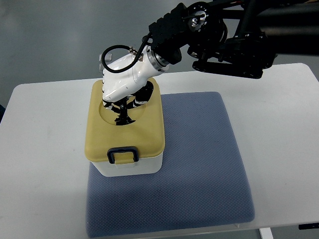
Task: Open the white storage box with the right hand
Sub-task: 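Close the right hand's fingers around the black lid handle, then lift the yellow lid up off the white box with the right hand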
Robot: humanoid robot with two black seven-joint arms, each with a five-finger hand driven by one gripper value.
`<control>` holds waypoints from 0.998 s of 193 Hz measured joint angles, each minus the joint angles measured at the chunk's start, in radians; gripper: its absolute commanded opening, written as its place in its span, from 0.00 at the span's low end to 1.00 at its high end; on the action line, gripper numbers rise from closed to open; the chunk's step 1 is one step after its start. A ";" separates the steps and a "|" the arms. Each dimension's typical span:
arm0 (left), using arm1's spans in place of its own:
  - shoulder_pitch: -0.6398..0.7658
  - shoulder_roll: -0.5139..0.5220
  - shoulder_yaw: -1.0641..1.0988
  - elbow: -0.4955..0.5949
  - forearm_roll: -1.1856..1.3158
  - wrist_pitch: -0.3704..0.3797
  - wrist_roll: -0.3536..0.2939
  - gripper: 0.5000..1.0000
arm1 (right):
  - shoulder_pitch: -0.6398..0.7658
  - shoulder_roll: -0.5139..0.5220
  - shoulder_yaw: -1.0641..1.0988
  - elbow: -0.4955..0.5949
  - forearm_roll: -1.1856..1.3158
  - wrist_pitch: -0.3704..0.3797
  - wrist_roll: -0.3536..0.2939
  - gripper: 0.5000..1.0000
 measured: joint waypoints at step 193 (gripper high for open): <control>0.000 0.000 0.000 0.000 0.000 0.000 0.000 1.00 | 0.012 -0.016 0.018 -0.012 -0.014 -0.041 0.000 0.00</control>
